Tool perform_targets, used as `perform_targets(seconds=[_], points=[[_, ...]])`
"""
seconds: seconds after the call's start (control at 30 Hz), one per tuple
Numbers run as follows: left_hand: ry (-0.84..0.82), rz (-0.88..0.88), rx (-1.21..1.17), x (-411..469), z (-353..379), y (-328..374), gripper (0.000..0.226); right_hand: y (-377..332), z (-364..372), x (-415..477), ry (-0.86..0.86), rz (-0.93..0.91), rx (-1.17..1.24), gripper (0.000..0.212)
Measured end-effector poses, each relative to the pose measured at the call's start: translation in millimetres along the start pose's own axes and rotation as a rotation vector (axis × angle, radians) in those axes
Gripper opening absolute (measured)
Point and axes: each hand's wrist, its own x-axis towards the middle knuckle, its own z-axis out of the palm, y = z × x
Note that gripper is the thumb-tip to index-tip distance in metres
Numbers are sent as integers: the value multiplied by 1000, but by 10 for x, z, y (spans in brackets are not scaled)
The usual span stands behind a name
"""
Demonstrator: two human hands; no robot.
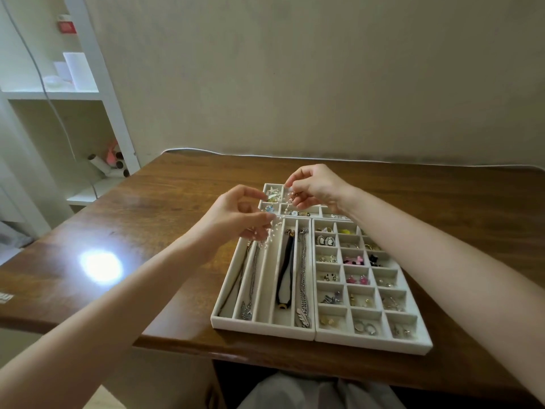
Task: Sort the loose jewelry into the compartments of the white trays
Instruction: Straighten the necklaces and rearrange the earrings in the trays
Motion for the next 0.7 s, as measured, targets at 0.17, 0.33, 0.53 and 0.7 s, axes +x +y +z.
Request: perform_targets(seconds=[0.17, 0.33, 0.53, 0.7], points=[[122, 230, -59, 42, -94, 95, 36, 79, -83, 48, -6, 18, 68, 15], [389, 409, 147, 239, -218, 123, 24, 144, -216, 41, -113, 25, 107, 17], [372, 429, 317, 437, -153, 153, 17, 181, -218, 8, -206, -19, 58, 17], [304, 481, 397, 539, -73, 175, 16, 142, -161, -39, -192, -100, -136, 19]])
